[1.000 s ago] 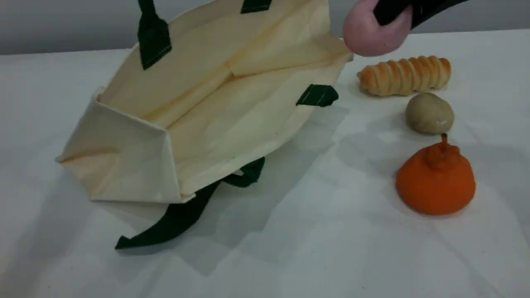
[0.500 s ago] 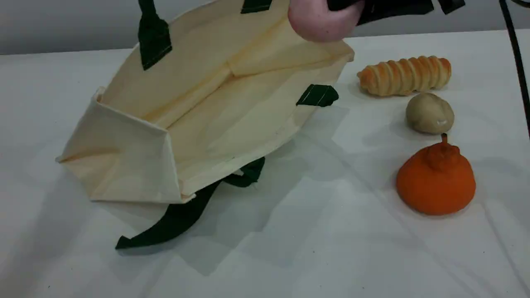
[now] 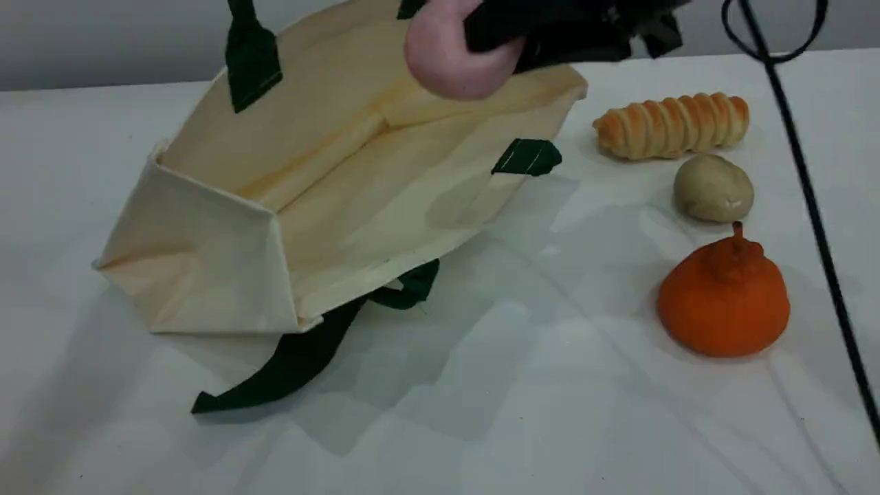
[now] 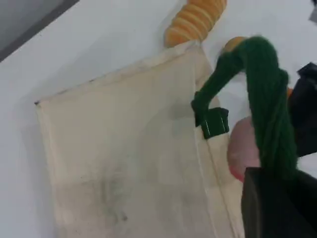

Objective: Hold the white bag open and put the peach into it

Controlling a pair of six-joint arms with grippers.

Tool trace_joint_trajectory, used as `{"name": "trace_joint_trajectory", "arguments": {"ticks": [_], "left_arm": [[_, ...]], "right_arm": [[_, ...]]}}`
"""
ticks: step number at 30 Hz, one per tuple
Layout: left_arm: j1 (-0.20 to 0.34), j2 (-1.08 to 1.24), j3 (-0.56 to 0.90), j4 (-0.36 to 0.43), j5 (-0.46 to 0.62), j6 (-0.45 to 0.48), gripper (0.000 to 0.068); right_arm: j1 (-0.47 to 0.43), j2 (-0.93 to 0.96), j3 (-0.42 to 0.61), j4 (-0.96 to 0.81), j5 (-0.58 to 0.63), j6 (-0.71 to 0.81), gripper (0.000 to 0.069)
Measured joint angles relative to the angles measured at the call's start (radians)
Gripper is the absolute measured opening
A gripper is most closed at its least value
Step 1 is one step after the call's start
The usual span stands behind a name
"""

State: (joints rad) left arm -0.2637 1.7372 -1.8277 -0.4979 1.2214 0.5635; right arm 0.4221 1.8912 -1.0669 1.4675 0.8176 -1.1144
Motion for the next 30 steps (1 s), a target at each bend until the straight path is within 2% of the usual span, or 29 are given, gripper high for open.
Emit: {"name": "trace_joint_trajectory", "arguments": {"ticks": [4,11,19,25,30], "left_arm": [[0.000,-0.016,0.000,0.000,0.000,0.000,0.0101],[0.000,-0.026,0.000,-0.004,0.001,-0.021,0.0101],[0.000,-0.026,0.000,0.000,0.001,-0.023,0.0101],[0.000,-0.026,0.000,0.000,0.000,-0.024,0.0101],[0.000,-0.025,0.000,0.000,0.000,-0.025,0.0101]], "right_arm": [[-0.001,0.052,0.000,0.032,0.002,-0.015,0.0226],[0.058,0.070,-0.001,0.139,-0.014,-0.097,0.0223],[0.079,0.079,-0.001,0.145,-0.070,-0.128,0.0224],[0.110,0.085,-0.001,0.176,-0.147,-0.158,0.0266],[0.117,0.094,-0.001,0.207,-0.163,-0.176,0.0313]]}}
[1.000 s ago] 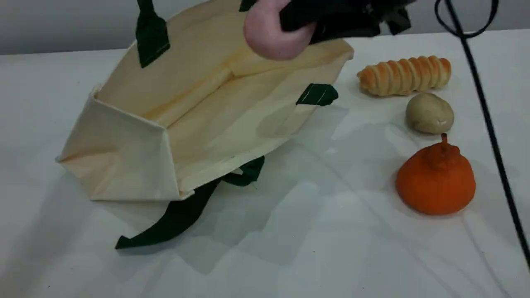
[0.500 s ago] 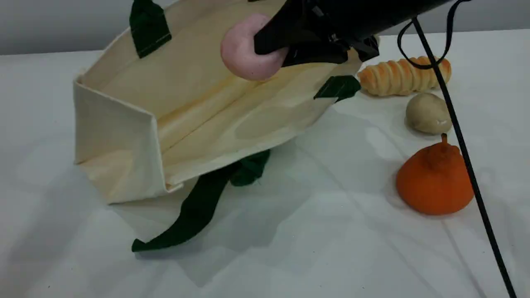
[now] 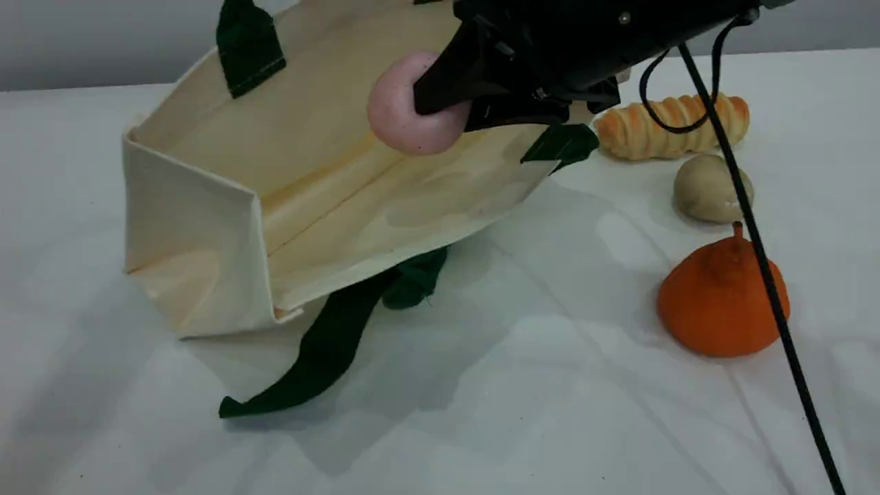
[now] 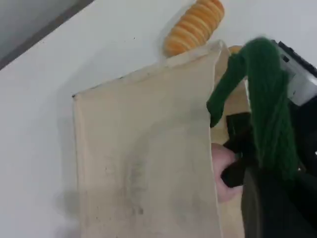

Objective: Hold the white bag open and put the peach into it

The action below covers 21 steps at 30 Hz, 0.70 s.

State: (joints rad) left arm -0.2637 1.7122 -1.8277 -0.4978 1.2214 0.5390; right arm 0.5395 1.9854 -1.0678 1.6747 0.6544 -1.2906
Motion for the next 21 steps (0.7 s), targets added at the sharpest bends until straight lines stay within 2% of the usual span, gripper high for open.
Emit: {"name": "trace_joint_trajectory", "arguments": {"ticks": [6,10,14,21], "left_arm": [[0.000,0.000,0.000,0.000,0.000,0.000,0.0101],[0.000,0.000,0.000,0.000,0.000,-0.001,0.0101],[0.000,0.000,0.000,0.001,0.000,-0.001,0.0101],[0.000,0.000,0.000,0.005,0.000,-0.001,0.0101]], "right_arm": [[0.000,0.000,0.000,0.028,0.000,0.000,0.0472],[0.000,0.000,0.000,0.051,0.042,0.001,0.0567],[-0.001,0.000,0.000,0.051,0.071,-0.002,0.0582],[-0.002,-0.017,0.000,0.042,0.123,-0.005,0.0549]]}}
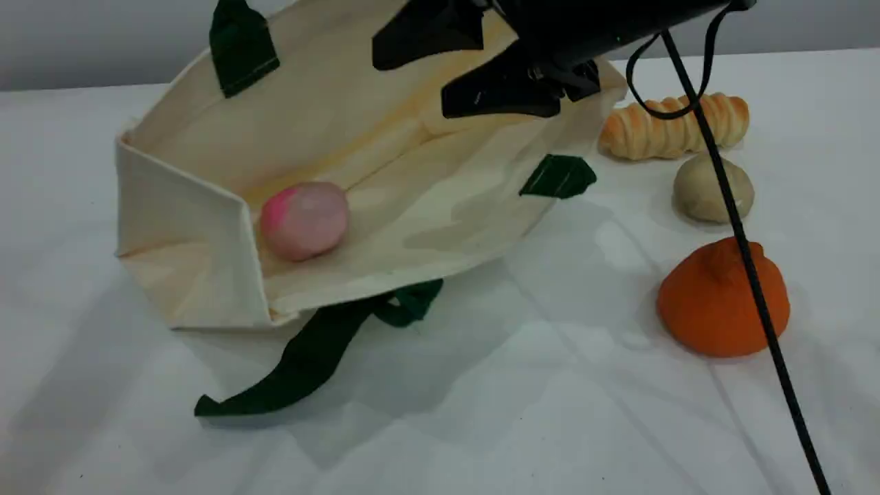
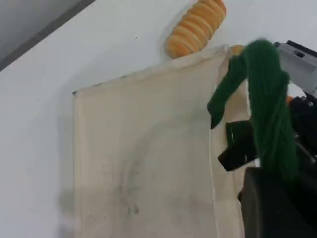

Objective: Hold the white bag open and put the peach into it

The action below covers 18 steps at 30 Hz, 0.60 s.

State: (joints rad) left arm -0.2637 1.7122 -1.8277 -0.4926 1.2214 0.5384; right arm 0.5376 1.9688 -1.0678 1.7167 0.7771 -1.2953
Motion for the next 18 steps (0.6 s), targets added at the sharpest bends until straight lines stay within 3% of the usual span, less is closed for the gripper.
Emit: {"name": "trace_joint_trajectory", "arguments": {"ticks": [5,13,18], "left_arm": [[0.000,0.000,0.000,0.004,0.000,0.001,0.0101],[0.000,0.000,0.000,0.022,-0.002,0.001,0.0101],[0.000,0.000,0.000,0.022,-0.002,0.001,0.0101]], "right_arm": [[-0.009,-0.039,0.000,-0.079,0.005,0.031,0.0459],[-0.087,-0.124,0.000,-0.309,0.008,0.198,0.0169],[-0.174,-0.165,0.000,-0.472,0.023,0.326,0.0036]]}}
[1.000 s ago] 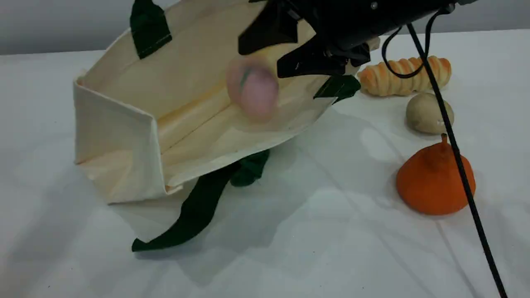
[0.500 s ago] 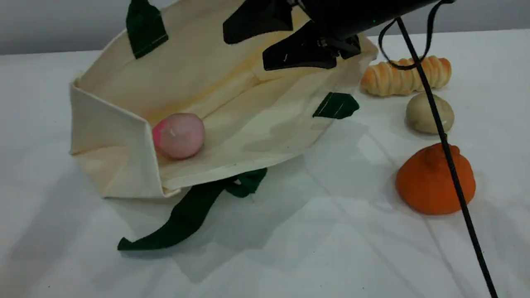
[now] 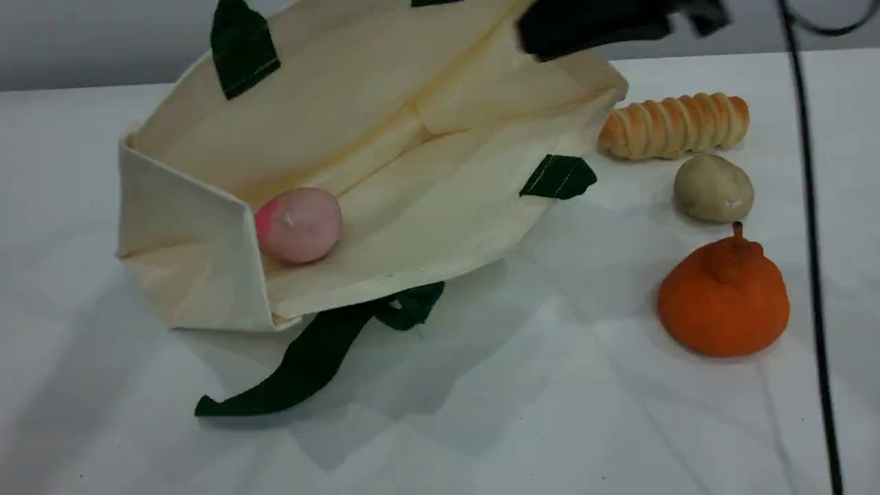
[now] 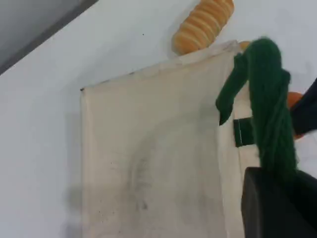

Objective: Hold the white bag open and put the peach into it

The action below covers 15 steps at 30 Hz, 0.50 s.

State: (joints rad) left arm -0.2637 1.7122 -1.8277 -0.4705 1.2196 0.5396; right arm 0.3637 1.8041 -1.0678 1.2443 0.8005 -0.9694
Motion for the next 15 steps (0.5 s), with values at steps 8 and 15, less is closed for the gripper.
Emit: {"name": "trace_joint_trajectory", "arguments": {"ticks": [8,15], "left_arm": [[0.000,0.000,0.000,0.000,0.001,0.001,0.0101],[0.000,0.000,0.000,-0.001,0.001,0.002,0.0117]], "right_arm": [[-0.109,-0.085,0.000,-0.129,-0.002,0.079,0.0010],[-0.105,-0.090,0.000,-0.126,-0.007,0.074,0.0010]]}}
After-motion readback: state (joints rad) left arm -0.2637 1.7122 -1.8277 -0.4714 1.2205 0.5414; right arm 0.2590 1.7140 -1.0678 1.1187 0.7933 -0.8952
